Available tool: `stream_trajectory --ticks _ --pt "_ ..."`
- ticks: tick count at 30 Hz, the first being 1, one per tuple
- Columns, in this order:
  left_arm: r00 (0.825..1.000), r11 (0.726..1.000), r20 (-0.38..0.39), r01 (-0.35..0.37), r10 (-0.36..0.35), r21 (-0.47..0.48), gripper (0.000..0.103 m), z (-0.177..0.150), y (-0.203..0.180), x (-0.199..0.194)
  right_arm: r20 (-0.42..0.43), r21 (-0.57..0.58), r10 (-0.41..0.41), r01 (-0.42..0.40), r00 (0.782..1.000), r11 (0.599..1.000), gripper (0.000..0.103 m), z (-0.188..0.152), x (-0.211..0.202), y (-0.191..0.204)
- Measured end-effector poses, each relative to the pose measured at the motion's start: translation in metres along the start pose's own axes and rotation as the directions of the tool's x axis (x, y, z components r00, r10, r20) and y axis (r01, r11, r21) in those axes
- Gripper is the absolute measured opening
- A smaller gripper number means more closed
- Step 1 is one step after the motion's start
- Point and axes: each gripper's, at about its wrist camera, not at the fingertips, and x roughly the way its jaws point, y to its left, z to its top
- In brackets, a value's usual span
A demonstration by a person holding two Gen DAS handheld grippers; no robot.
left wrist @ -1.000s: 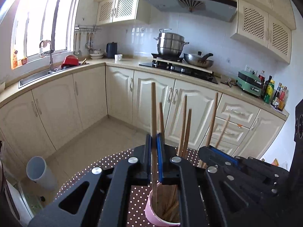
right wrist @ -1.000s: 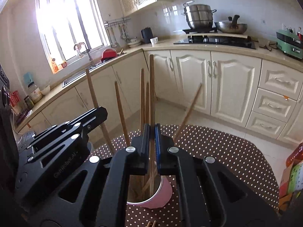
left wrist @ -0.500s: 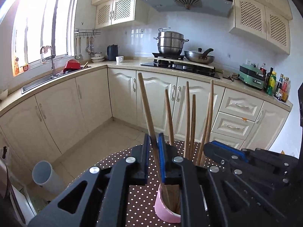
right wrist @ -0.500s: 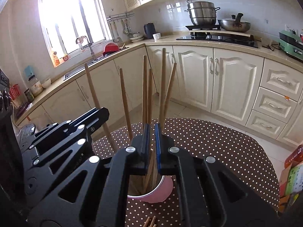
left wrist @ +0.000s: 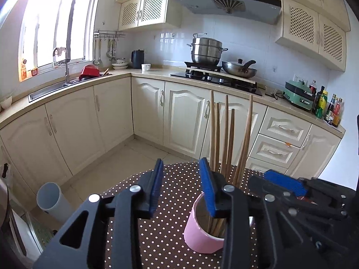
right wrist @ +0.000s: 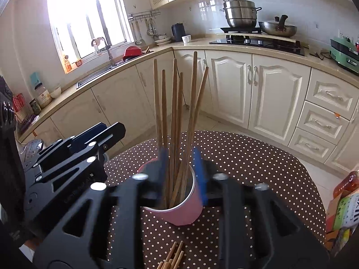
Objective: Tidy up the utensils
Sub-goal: 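Withdraw both open grippers from the pink cup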
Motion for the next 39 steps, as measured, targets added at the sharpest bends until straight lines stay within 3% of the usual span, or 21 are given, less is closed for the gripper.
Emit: stream_trajectory --ticks 2,16,20,26,39 --pt "1.000 1.000 0.001 -0.002 0.002 -0.006 0.039 -0.001 0.002 -0.006 0.032 -0.010 -0.035 0.035 0.999 0.999 0.054 -0.002 -0.008 0.001" --pt "0.999 1.000 0.052 -0.013 0.013 0.010 0.046 -0.009 -0.002 -0.078 0.073 -0.030 -0.032 0.034 0.997 0.999 0.055 -0.014 -0.073 0.013" --pt "0.996 0.999 0.086 -0.021 0.018 0.029 0.051 -0.011 -0.007 -0.109 0.102 -0.050 -0.036 0.042 0.994 0.998 0.061 -0.020 -0.097 0.020" --pt "0.988 0.996 0.152 -0.052 0.041 0.068 0.058 -0.017 -0.020 -0.156 0.158 -0.081 -0.053 0.067 0.986 0.994 0.078 -0.030 -0.136 0.031" --pt "0.987 0.995 0.150 -0.072 0.061 0.069 0.069 -0.050 -0.021 -0.207 0.146 -0.113 -0.058 0.075 0.988 0.991 0.087 -0.058 -0.178 0.031"
